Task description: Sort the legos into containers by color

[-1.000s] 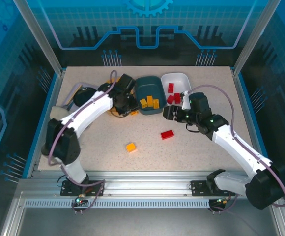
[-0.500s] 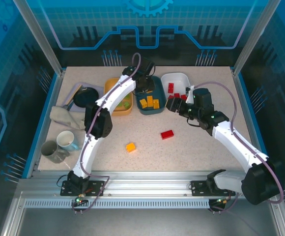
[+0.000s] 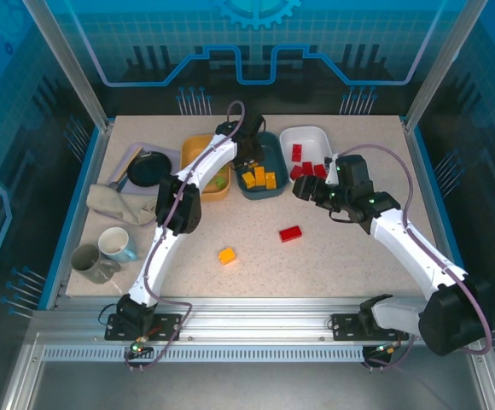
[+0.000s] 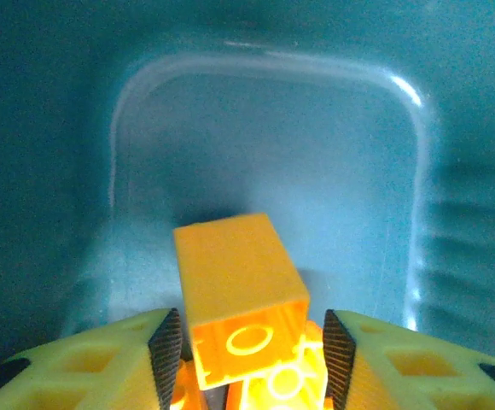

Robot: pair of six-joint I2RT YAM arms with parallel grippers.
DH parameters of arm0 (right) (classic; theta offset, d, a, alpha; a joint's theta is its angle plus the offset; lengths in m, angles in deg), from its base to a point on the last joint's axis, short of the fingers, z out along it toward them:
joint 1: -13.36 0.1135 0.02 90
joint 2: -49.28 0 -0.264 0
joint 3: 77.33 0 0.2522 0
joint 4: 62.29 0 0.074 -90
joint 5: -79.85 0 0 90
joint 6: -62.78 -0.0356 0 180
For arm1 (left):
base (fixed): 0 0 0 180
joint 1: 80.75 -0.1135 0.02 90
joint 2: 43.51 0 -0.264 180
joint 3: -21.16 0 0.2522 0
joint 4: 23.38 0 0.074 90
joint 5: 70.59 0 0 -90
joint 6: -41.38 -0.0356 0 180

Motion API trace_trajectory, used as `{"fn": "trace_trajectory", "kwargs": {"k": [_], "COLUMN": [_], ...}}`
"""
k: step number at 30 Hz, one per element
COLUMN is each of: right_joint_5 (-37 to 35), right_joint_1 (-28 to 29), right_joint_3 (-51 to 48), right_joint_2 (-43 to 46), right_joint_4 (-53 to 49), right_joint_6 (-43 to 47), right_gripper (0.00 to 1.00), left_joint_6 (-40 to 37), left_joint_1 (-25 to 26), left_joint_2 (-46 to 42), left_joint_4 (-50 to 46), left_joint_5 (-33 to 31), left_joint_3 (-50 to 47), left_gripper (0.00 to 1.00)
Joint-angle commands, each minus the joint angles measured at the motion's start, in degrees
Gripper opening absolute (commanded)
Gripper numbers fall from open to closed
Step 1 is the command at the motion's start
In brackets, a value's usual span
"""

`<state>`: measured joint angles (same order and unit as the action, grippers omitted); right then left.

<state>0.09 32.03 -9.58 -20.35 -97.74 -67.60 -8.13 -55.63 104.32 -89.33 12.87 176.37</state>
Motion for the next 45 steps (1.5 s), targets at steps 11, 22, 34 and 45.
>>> {"fn": "trace_trajectory", "kwargs": {"k": [11,22,34,45], "right_joint_5": [-11.8,-12.25,-8.19,-7.38], "right_joint_1": [7.4,14.9,12.59,10.86], "right_joint_3": [4.93,10.97,15.55,15.97], "right_joint_2": [-3.86,-19.67,-31.62,-37.18], "right_joint_4": [-18.29,-24.9,-26.0,-22.38], "right_joint_6": [-12.06,-40.3,-52.88,-53.66], "right_gripper": [0.72,0.73,0.77,0.51], "left_joint_6": [0.96,-4.36,-2.44,-1.58], "left_joint_1": [0.86,2.73,4.49,4.85], "left_joint_2": [-14.21,-52.46,-80.65,-85.05], "left_joint_4": [-3.27,10.04,12.19,12.89], "left_joint_5": [3.98,12.23,17.83,18.85], "left_joint_3": [-0.5,-50.72,-82.09,-84.51], "left_gripper": [0.67,0.82,0.85,0.85]}}
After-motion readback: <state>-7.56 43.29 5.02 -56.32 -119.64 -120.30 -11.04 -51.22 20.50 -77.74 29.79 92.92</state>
